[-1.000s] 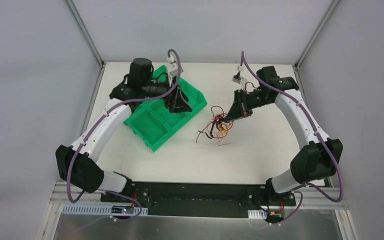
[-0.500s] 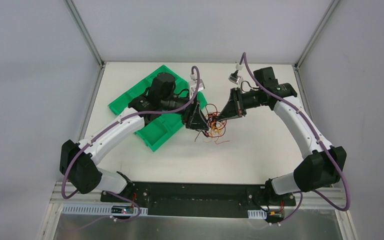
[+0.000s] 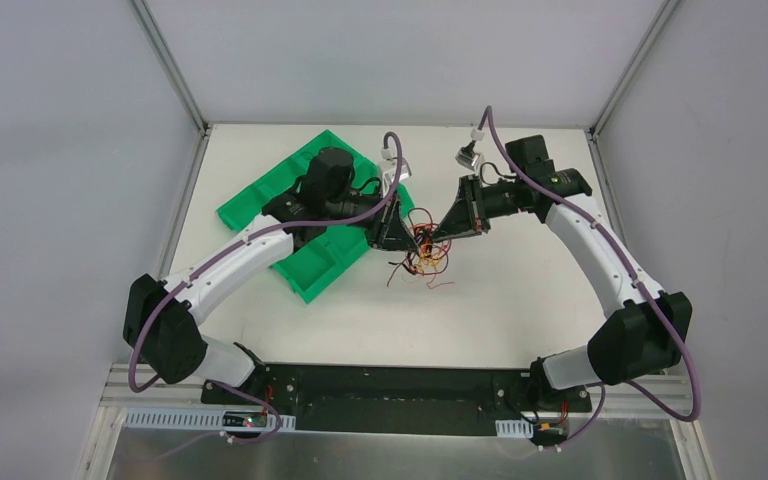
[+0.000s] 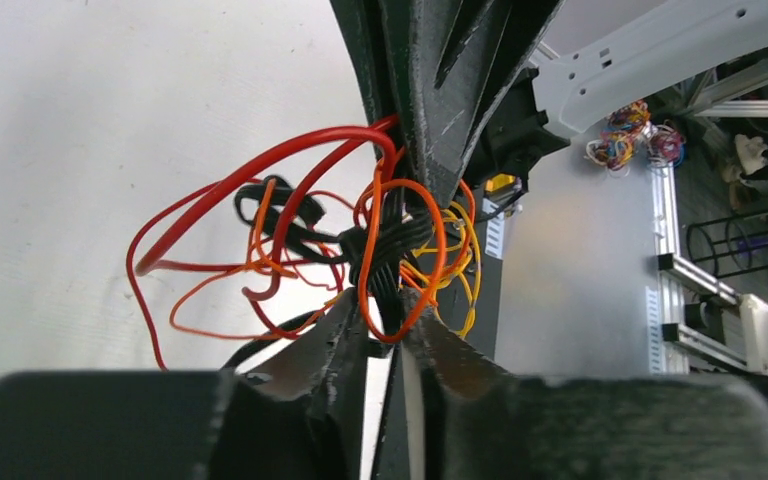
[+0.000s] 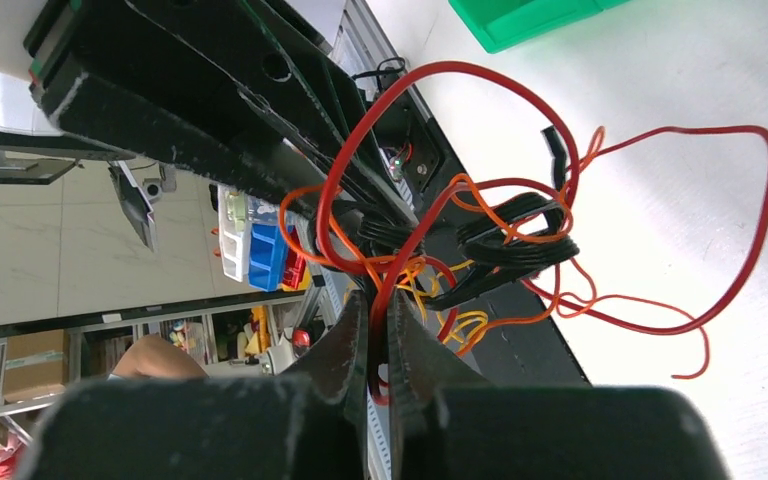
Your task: Untangle the cables
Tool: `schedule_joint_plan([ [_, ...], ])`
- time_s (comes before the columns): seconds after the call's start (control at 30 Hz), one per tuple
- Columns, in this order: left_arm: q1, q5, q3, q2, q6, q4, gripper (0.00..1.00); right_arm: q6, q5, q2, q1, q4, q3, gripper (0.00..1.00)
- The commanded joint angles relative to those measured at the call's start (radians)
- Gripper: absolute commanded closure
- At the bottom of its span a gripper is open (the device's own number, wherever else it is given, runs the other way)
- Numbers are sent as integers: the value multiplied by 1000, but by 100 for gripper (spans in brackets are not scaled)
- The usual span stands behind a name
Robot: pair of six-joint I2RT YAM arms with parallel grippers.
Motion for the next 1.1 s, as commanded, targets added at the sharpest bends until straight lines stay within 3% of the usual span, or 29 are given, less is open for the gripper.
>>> schedule_joint_plan([
  [0.0,-5,36,-23,-59,25,8,91,-83,43,-41,-1,-65,12,100],
  [0.07,0,41,-36,-95,35,-12,100,-126,82,-36,-19,-96,8,100],
  [0.33,83,114,48,-134,27,-61,100,-268,389,-6,-62,-122,-37,100],
  [0.67,246,143,222,-132,7,-98,100,-330,688,48,-115,-58,-107,100],
  [0.9,301,92,418,-116,-62,-24,100,-427,931,134,-140,59,-221,100],
  [1.07,384,59,523,-95,-178,96,100,-446,989,197,-186,82,-242,100],
])
